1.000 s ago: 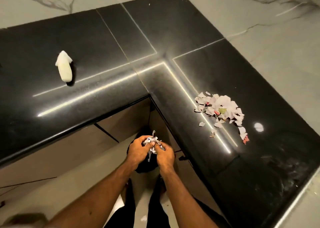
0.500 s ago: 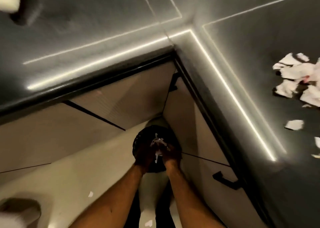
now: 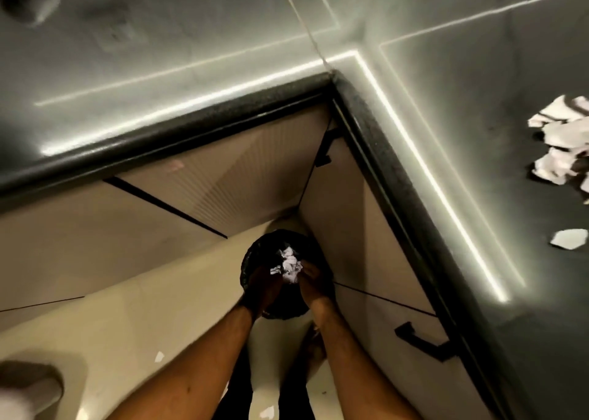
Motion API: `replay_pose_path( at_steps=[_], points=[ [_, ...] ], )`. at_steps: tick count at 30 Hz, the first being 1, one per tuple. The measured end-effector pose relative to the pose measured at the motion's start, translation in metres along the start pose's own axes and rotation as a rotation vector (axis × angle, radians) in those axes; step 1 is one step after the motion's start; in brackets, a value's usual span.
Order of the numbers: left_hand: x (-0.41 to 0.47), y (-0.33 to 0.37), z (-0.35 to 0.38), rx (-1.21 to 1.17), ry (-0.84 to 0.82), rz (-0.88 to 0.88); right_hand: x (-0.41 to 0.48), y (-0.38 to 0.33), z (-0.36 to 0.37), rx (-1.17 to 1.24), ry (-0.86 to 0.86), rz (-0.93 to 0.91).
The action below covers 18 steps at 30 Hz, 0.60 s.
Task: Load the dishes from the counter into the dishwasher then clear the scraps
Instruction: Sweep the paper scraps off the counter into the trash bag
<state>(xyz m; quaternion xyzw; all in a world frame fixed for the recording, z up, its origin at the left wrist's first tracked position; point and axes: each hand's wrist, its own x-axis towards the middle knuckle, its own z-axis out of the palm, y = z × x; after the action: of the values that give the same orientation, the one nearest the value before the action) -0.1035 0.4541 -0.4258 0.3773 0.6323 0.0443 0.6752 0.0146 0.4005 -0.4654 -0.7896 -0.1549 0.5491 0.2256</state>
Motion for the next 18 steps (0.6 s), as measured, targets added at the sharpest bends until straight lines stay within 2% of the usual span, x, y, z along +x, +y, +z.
replay_pose_path(
  at_steps=[2, 5, 7, 10, 14, 18],
  points=[
    [-0.015, 0.011, -0.001, 0.166, -0.054, 0.035, -0.016, -0.009, -0.002, 0.045, -0.022, 0.015],
    [-0.052, 0.031, -0.006, 0.404, 0.043, -0.034, -0.017, 0.0, 0.004, 0.032, 0.045, 0.008],
    [-0.074, 0.042, -0.013, 0.54, 0.029, -0.046, -0.014, 0.011, 0.009, 0.043, 0.071, -0.022],
    [-0.105, 0.06, -0.028, 0.601, -0.068, 0.065, -0.097, -0.05, -0.009, 0.019, 0.119, -0.051],
    [-0.15, 0.089, -0.045, 0.709, -0.01, 0.275, -0.165, -0.095, -0.027, 0.043, 0.065, -0.145],
    [-0.203, 0.119, -0.053, 0.707, -0.056, 0.49, -0.228, -0.119, -0.049, 0.046, 0.093, -0.301]
  ],
)
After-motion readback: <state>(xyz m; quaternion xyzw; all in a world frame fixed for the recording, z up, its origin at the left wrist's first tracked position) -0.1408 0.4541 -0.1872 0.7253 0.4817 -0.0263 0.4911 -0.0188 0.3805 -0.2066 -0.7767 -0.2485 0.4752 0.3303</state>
